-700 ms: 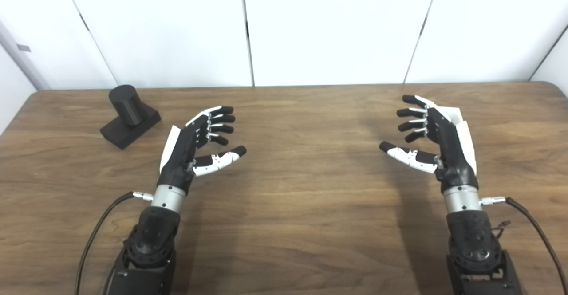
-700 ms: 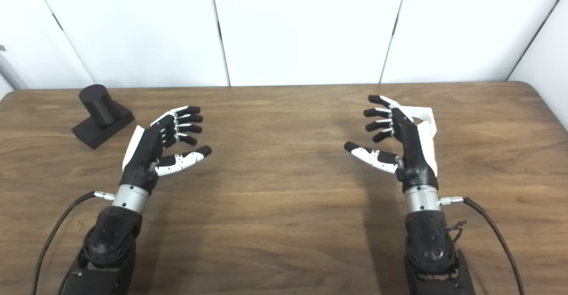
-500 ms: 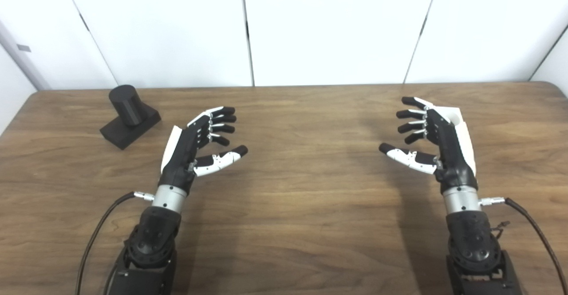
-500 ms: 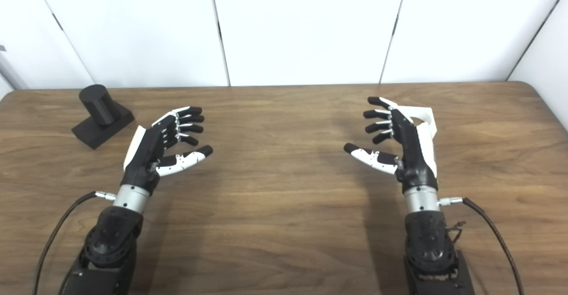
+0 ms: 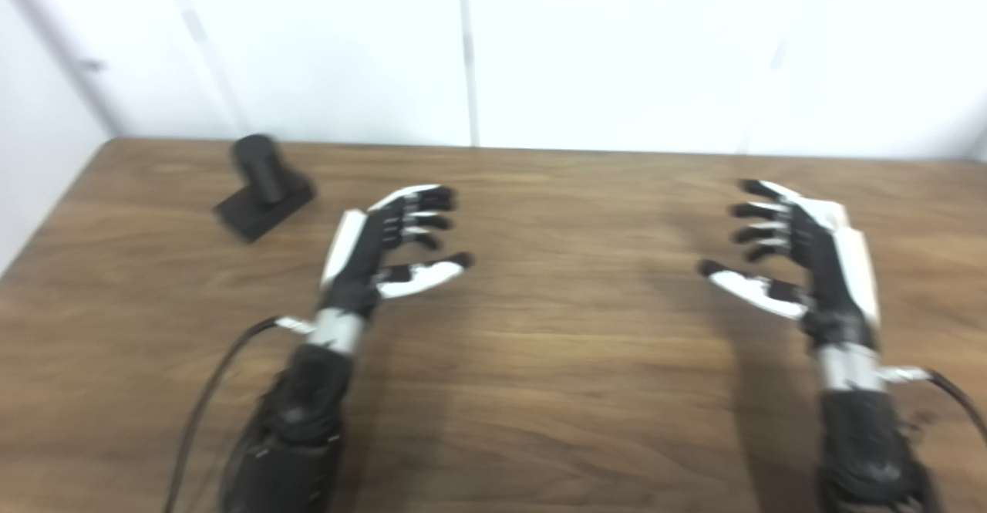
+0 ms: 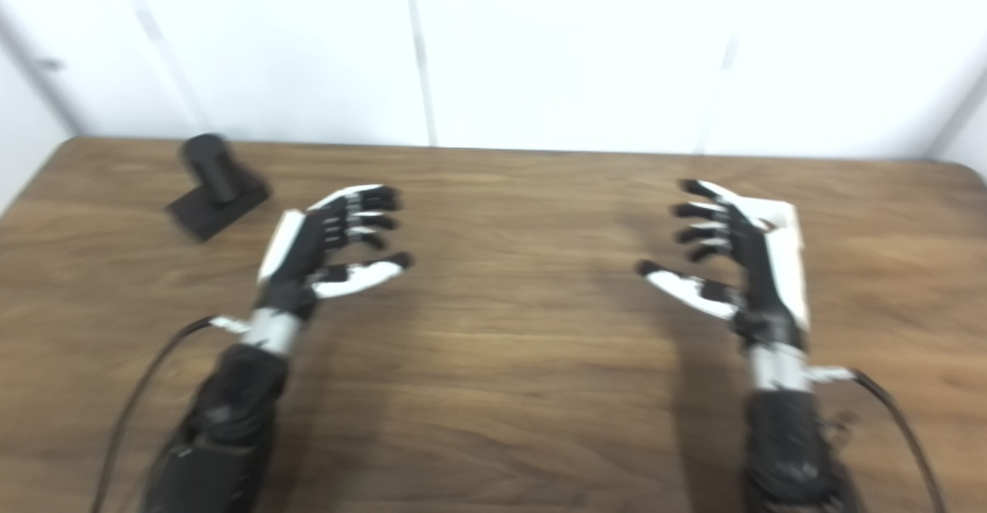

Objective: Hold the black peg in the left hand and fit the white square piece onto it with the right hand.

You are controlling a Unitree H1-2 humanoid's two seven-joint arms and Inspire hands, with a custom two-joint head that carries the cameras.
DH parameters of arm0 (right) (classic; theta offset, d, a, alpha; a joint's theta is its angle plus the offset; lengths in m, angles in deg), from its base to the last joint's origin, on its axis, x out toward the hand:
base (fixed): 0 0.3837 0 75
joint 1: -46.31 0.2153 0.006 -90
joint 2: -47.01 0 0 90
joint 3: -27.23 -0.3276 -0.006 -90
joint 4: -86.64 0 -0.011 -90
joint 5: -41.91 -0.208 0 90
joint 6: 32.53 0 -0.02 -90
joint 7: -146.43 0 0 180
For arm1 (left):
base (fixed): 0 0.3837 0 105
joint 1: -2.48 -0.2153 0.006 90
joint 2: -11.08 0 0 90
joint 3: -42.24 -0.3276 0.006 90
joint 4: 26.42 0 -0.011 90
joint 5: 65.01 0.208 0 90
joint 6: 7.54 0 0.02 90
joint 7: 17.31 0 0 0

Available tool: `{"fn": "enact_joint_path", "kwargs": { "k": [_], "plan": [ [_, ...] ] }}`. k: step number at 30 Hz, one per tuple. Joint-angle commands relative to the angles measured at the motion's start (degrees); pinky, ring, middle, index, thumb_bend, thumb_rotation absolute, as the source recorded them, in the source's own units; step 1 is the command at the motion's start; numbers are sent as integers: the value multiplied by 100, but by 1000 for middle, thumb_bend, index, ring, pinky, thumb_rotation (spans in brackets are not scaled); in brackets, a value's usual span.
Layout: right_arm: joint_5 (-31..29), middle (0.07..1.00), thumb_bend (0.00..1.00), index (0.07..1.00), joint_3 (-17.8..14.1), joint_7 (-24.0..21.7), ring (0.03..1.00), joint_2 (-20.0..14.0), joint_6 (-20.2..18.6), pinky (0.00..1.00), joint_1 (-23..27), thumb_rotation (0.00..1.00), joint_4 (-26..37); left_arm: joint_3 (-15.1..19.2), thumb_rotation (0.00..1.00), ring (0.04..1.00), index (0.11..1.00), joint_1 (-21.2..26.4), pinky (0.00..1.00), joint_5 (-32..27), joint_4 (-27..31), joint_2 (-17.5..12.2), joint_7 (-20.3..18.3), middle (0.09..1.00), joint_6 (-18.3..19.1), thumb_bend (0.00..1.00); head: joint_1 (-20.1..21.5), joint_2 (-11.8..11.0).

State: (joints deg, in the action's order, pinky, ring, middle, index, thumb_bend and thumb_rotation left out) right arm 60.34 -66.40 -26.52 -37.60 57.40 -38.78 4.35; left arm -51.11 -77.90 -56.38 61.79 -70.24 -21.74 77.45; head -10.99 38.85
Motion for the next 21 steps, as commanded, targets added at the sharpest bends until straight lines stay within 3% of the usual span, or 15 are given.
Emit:
{"fn": "enact_joint_path", "kwargs": {
  "k": [1,4,10,16,21],
  "plan": [
    [-74,690,583,782,-54,5,587,-120,285,466,114,0,146,-42,0,695,710,180,559,48,153,52,80,740,-91,692,-164,-26],
    [-97,691,576,775,-70,12,584,-183,338,464,105,0,129,-70,0,706,711,189,559,93,140,110,96,745,-113,686,-326,-53],
    [-152,701,569,773,-74,-28,592,-124,41,467,69,0,362,1,8,694,672,205,557,159,116,182,310,725,-239,659,-336,-83],
    [-98,704,572,773,-59,-70,593,-106,-118,476,56,0,489,-34,62,693,667,192,569,137,111,166,283,718,-213,693,-332,-85],
    [-103,697,575,762,-81,-63,588,-114,-127,468,68,0,490,-73,37,693,680,183,556,187,198,175,301,726,-135,681,-334,-128]
  ]
}}
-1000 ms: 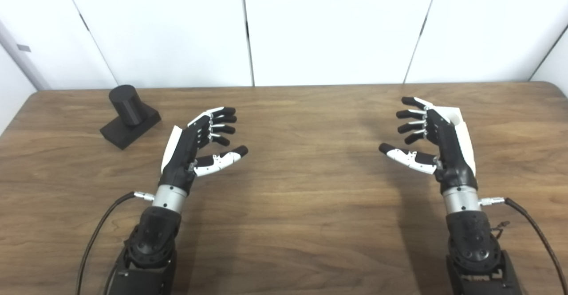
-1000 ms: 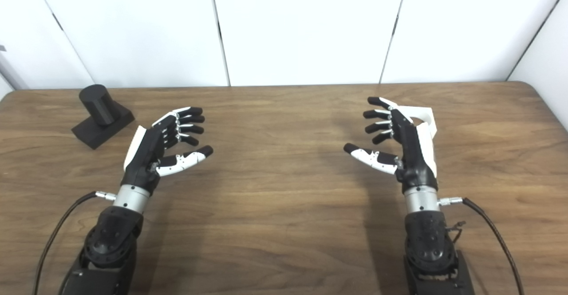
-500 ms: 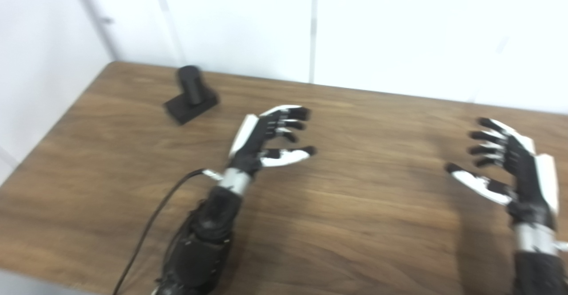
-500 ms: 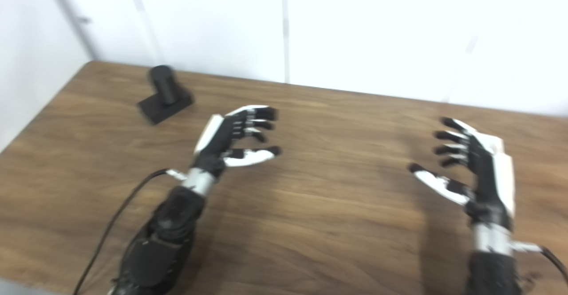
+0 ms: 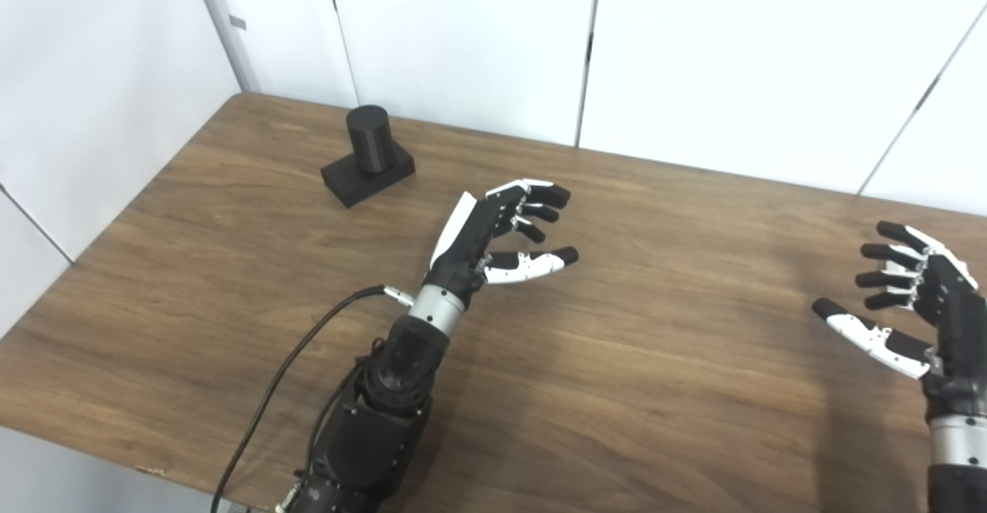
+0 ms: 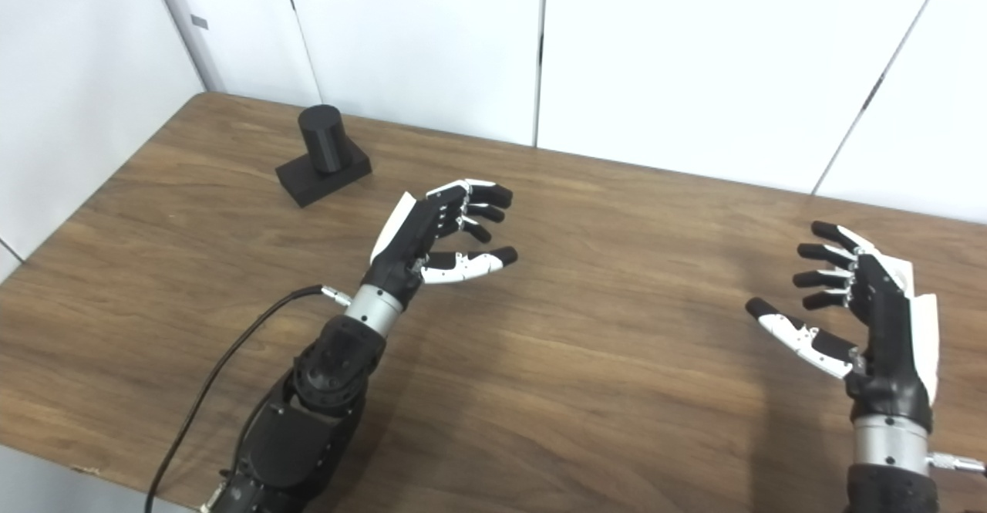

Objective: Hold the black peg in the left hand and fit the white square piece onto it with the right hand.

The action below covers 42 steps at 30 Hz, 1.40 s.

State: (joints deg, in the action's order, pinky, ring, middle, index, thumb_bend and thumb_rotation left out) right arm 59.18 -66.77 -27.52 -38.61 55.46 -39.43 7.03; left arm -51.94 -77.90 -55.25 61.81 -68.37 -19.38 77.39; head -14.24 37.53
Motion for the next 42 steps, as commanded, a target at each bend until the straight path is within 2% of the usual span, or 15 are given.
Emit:
{"fn": "enact_joint_path", "kwargs": {
  "k": [1,4,7,10,14,18,23,29,33,39,42],
  "plan": [
    [2,697,576,762,-49,35,588,-14,65,468,136,0,221,23,34,693,680,186,554,84,237,-26,75,726,-107,679,-8,-6],
    [-26,695,573,760,-55,25,588,-12,72,467,137,0,220,77,53,686,682,213,565,345,312,-107,219,726,-115,691,-34,-20],
    [-42,693,570,756,-57,-4,591,-14,41,472,129,0,247,27,126,684,696,205,564,927,420,-193,403,722,-16,703,-46,-19],
    [-59,696,568,758,-63,-18,594,-11,12,476,113,0,274,36,166,691,705,203,589,1152,528,-267,431,725,75,727,-94,-23],
    [-89,699,566,760,-61,-46,596,-11,-21,479,94,0,288,103,182,711,718,316,605,1095,605,-553,218,735,219,729,-138,-51],
    [-72,703,558,759,-44,-66,598,-6,-36,481,91,0,298,193,133,728,721,496,623,991,582,-844,33,746,303,731,-136,-61],
    [-104,706,553,755,-56,-67,599,25,-61,491,108,0,294,295,215,725,735,764,605,1361,486,-1199,164,757,366,749,-141,-97],
    [-102,700,554,747,-54,-71,593,4,19,477,98,0,273,557,252,783,763,1030,688,1534,502,-1581,180,798,654,785,-141,-98],
    [-103,702,549,744,-62,-98,597,2,-73,483,86,0,322,716,245,826,768,1212,741,1648,445,-1747,229,818,843,805,-159,-104],
    [-146,702,545,743,-78,-116,599,7,-117,481,93,0,365,844,209,795,760,1426,668,1619,323,-2002,205,812,1046,779,-175,-98],
    [-161,707,543,746,-86,-114,600,8,-148,483,99,0,377,888,221,759,752,1559,621,1637,185,-2110,261,816,1118,803,-176,-102]
  ]
}}
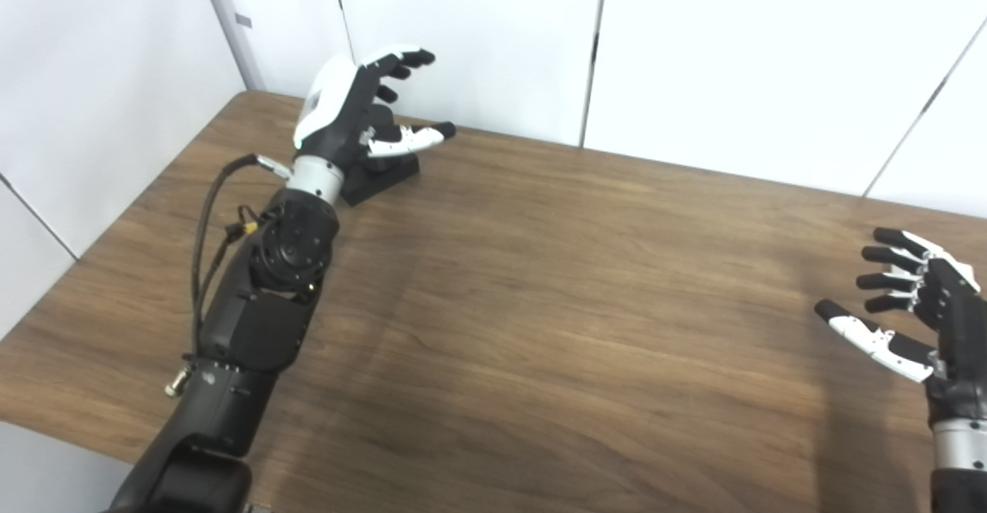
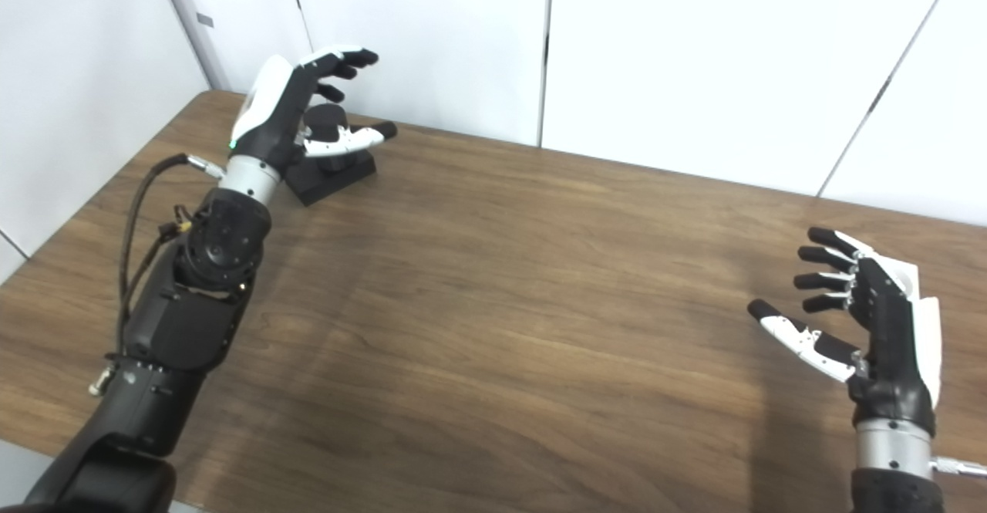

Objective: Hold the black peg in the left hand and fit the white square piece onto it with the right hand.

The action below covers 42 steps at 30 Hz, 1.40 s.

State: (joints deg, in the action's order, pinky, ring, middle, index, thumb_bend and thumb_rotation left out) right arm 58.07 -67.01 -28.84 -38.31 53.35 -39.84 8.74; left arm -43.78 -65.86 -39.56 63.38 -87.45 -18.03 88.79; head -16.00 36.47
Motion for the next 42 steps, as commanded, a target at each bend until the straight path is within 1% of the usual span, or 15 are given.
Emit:
{"fn": "enact_joint_path", "kwargs": {
  "k": [1,2,4,7,10,13,17,20,22,25,29,32,37,39,42],
  "plan": [
    [-35,708,547,747,-63,25,603,-24,55,483,142,0,206,66,244,783,757,393,632,139,-1,-237,147,824,29,816,0,3],
    [-26,707,551,748,-64,29,604,-24,49,483,143,0,205,58,251,803,763,417,640,187,-19,-260,162,831,64,820,0,3],
    [-42,708,553,749,-70,23,608,-18,29,486,139,0,230,-108,272,826,782,499,639,656,-64,-418,137,844,360,820,0,3],
    [-58,703,556,745,-80,38,600,-9,57,478,137,0,237,-322,285,838,803,578,650,1168,-168,-611,146,855,587,814,11,-25],
    [-36,702,557,743,-81,35,592,-22,56,468,136,0,247,-434,296,880,828,689,709,1395,-362,-782,104,885,737,824,11,-25],
    [-17,704,553,742,-82,29,599,-33,41,475,130,0,274,-452,301,921,842,778,749,1443,-531,-918,65,914,778,838,18,-37],
    [-11,697,562,735,-82,29,592,-40,52,468,138,0,260,-447,292,927,836,817,752,1418,-728,-1022,182,920,701,846,18,-37],
    [-3,699,561,736,-82,36,590,-33,43,468,144,0,266,-475,326,945,831,848,764,1459,-900,-1087,223,930,744,868,26,-41],
    [-7,697,558,735,-84,36,587,-28,37,466,142,0,281,-557,360,958,833,868,782,1576,-990,-1162,152,939,847,892,23,-39],
    [-5,701,556,738,-83,27,593,-16,-14,471,132,0,326,-708,427,992,851,888,842,1718,-1055,-1269,-119,958,1117,915,39,-40],
    [13,701,565,738,-80,31,591,-22,-14,471,126,0,344,-784,443,1000,846,867,896,1716,-1139,-1324,-242,954,1280,929,27,-27],
    [6,705,563,741,-77,9,593,-27,-69,475,124,0,384,-744,457,1000,843,868,875,1521,-1185,-1293,-380,959,1384,922,18,-23],
    [-10,707,574,742,-61,1,597,-65,46,479,121,0,338,-718,590,1000,839,864,806,1318,-1236,-1264,-546,958,1462,986,33,-39],
    [-4,706,577,741,-64,2,598,-70,43,481,120,0,346,-756,606,1000,839,865,812,1324,-1248,-1273,-589,958,1500,999,33,-39],
    [-46,712,574,745,-75,-8,597,-69,29,483,119,0,358,-810,594,1000,852,863,840,1320,-1219,-1280,-708,974,1605,1000,33,-39]
  ]
}}
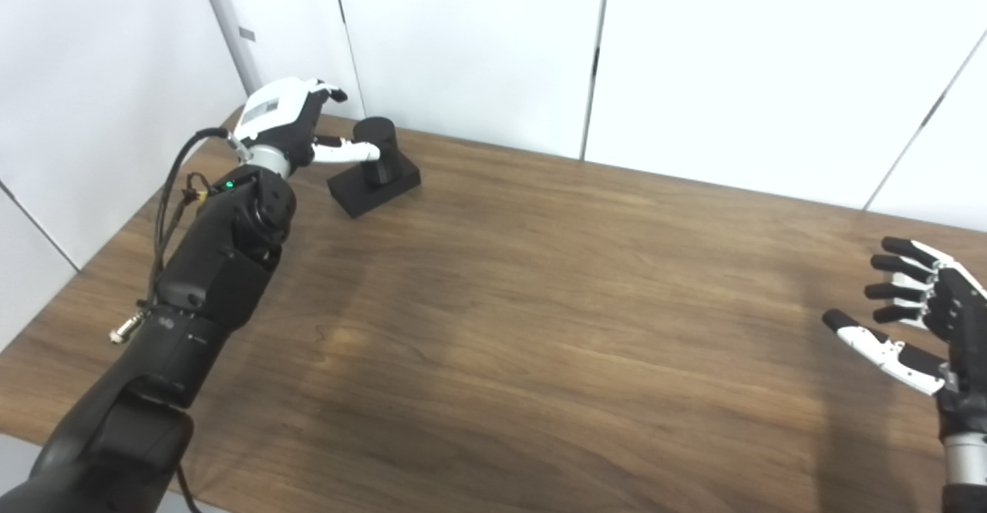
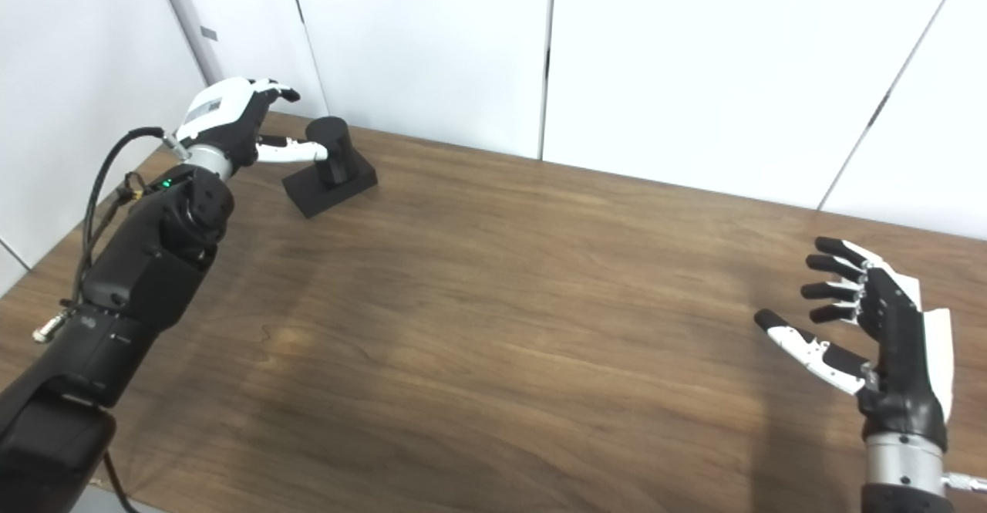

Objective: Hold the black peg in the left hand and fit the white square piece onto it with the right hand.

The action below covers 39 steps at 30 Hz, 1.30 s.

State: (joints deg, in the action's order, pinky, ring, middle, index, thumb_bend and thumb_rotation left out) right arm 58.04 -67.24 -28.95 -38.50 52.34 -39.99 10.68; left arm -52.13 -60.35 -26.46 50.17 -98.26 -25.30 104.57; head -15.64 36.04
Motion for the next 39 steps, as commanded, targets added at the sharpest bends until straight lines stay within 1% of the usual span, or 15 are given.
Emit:
{"fn": "enact_joint_path", "kwargs": {
  "k": [1,4,8,12,19,22,28,33,36,39],
  "plan": [
    [-53,712,577,746,-52,6,593,-48,140,480,136,0,159,-9,585,1000,855,317,865,28,119,-197,-53,980,101,1000,9,4],
    [-41,713,580,747,-46,5,593,-50,126,481,137,0,164,-108,577,1000,854,340,876,79,72,-191,-120,981,172,1000,9,4],
    [-72,711,582,746,-54,3,593,-62,185,478,122,0,156,-183,572,1000,854,323,861,26,41,-180,-158,985,196,1000,16,1],
    [-58,712,578,746,-51,3,598,-68,159,482,120,0,176,-209,569,1000,862,276,888,-23,19,-145,-230,991,270,992,7,2],
    [-88,716,566,750,-41,-15,597,-45,58,476,113,0,232,-174,530,1000,860,232,905,-75,-254,-81,-90,994,167,983,-10,30],
    [-71,718,569,750,-38,-15,600,-44,13,484,105,0,256,-236,550,1000,874,241,896,-18,-433,-125,-73,996,118,984,-10,41],
    [-71,712,569,746,-28,-17,591,-33,20,474,86,0,291,-303,561,1000,884,261,907,45,-685,-165,10,995,135,999,-4,61],
    [-77,713,567,747,-34,-21,593,1,-98,481,78,0,358,-360,541,1000,889,279,928,57,-785,-184,44,1000,156,978,11,77],
    [-72,711,569,747,-26,-15,585,-7,-82,472,81,0,367,-431,544,1000,888,305,935,98,-891,-206,76,1000,145,973,10,79],
    [-79,705,573,744,-36,-14,581,1,-113,465,81,0,391,-466,537,1000,887,315,949,116,-928,-204,73,1000,215,964,19,96]
  ]
}}
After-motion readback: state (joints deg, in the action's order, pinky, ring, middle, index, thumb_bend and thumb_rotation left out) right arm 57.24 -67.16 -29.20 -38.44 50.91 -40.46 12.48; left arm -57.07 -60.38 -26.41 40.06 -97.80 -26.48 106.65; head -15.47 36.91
